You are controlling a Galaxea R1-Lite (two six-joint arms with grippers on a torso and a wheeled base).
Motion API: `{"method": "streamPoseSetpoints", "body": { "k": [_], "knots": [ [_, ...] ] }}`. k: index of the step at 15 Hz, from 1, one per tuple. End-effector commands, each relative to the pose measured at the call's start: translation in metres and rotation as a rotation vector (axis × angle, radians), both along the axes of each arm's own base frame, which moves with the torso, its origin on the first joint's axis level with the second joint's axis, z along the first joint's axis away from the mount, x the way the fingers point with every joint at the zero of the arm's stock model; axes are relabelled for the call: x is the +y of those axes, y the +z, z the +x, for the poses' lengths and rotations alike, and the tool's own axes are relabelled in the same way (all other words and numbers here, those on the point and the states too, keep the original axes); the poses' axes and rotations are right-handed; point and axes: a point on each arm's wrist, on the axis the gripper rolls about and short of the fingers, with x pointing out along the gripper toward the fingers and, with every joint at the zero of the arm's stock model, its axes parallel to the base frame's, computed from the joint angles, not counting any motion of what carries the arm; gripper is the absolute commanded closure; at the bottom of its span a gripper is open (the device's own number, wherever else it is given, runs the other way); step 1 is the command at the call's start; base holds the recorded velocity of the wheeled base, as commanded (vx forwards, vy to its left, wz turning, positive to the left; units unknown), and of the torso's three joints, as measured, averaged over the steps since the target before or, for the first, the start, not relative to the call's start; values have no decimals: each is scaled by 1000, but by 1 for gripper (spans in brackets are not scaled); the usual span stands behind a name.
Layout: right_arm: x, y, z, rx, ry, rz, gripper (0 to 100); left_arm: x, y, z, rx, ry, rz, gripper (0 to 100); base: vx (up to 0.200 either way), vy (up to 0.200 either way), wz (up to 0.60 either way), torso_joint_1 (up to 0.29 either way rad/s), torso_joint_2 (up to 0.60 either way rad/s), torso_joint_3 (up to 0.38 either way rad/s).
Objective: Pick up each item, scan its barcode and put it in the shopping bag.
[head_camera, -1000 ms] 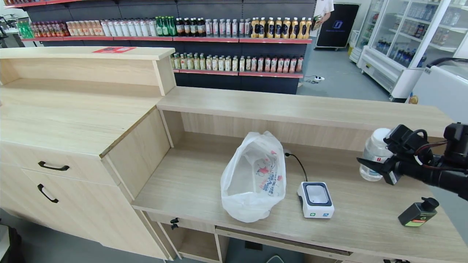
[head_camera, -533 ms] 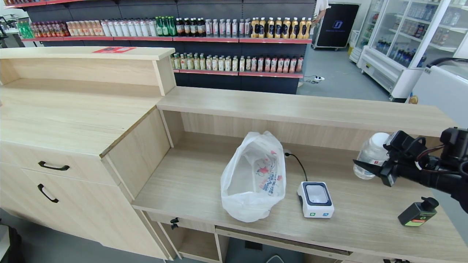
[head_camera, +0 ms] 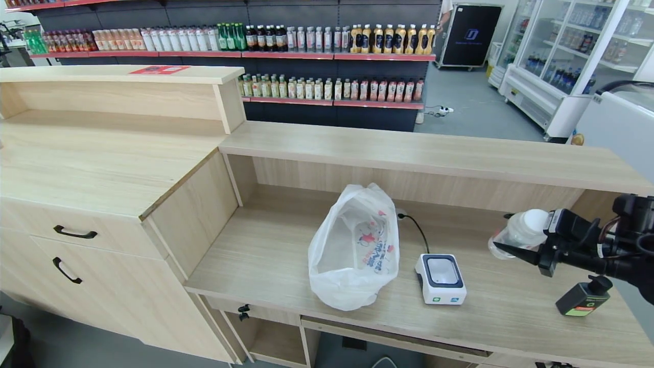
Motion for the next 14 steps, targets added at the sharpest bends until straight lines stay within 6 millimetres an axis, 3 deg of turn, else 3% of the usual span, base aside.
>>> {"method": "streamPoseSetpoints", "body": {
  "k": [1, 14],
  "knots": [
    [-3, -7, 7, 0, 17, -4, 100, 0, 0, 0, 1, 1, 0, 0, 0, 0, 0, 0, 0, 0],
    [-5, -22, 22, -15, 90, -20, 100, 0, 0, 0, -1, 1, 0, 0, 0, 0, 0, 0, 0, 0]
  ]
}}
